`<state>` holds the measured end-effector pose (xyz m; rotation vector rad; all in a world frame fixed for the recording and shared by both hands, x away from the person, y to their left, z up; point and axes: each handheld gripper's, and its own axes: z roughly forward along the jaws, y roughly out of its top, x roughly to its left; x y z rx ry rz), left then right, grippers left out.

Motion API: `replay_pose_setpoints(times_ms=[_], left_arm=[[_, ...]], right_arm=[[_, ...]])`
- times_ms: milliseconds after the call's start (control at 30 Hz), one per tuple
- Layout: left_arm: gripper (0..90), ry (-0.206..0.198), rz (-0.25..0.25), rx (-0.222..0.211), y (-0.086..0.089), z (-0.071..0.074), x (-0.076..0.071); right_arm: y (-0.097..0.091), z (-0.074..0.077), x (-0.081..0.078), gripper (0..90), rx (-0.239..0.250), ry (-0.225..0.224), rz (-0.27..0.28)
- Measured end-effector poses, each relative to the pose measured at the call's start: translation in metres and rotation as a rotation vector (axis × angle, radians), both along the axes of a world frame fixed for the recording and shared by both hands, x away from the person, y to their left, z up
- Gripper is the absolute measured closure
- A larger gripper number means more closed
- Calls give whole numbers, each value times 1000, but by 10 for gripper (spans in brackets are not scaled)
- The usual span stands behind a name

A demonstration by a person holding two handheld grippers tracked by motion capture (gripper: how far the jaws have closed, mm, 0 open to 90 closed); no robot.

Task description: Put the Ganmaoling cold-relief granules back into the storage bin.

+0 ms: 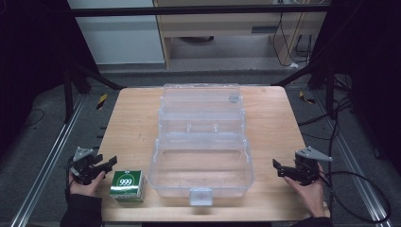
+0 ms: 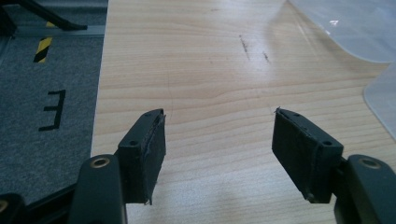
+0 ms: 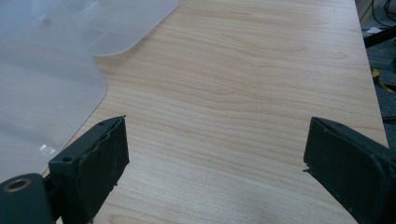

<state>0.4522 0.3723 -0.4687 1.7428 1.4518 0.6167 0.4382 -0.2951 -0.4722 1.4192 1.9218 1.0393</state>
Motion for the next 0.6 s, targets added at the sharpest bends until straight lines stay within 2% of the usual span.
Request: replay_pose_setpoints(times_ms=[100,300,467,600], left_arm=[[336,-12,-28,1,-1,5,-1],[324,-40,-103,-5,-5,23,-3],[315,-41,-164,17,-9,33,-3],[305,-38,-236,39,-12,40,-3]], right_arm=[[1,0,0,57,-1,21,11],[1,1,-1,65,-7,16,16],[3,1,-1,71,-27,15,20],[4,1,-2,73,-47,2,21]])
